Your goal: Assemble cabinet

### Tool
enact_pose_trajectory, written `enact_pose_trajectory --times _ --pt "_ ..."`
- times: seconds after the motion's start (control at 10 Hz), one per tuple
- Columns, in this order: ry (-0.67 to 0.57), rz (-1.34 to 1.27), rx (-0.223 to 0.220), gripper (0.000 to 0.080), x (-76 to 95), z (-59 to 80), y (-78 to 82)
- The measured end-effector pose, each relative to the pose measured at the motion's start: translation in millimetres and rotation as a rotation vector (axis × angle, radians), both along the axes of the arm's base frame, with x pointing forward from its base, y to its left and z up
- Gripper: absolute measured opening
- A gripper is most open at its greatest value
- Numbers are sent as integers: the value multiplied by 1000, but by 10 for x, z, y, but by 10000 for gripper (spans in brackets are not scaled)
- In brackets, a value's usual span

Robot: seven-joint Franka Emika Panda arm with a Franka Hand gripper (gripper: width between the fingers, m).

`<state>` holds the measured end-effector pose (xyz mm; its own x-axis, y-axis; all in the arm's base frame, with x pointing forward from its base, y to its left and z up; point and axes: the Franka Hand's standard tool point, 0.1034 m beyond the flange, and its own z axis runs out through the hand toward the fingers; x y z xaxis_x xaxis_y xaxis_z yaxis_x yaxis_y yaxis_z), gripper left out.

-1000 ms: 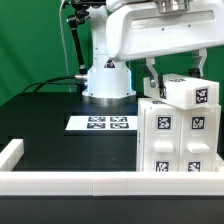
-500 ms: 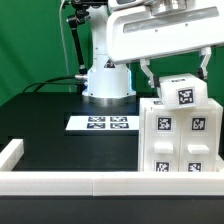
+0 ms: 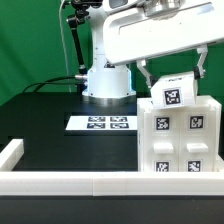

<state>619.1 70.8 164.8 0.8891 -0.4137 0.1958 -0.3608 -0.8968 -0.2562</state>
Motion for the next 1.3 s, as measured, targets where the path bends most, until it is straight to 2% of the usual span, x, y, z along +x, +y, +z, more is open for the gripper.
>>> enact_pose_trajectory --times 0.3,0.5,0.7,0.8,0.9,1.0,1.3 --pt "30 -173 53 560 -8 -6 15" --pt "64 -355 108 560 -87 -28 77" --pt "62 -340 104 560 -86 -30 76" --pt "63 -340 104 737 -87 -33 77" --pt "63 -340 104 737 -88 -34 77" --pt "63 -340 104 786 -88 -34 77" --pt "92 -287 92 798 -107 37 154"
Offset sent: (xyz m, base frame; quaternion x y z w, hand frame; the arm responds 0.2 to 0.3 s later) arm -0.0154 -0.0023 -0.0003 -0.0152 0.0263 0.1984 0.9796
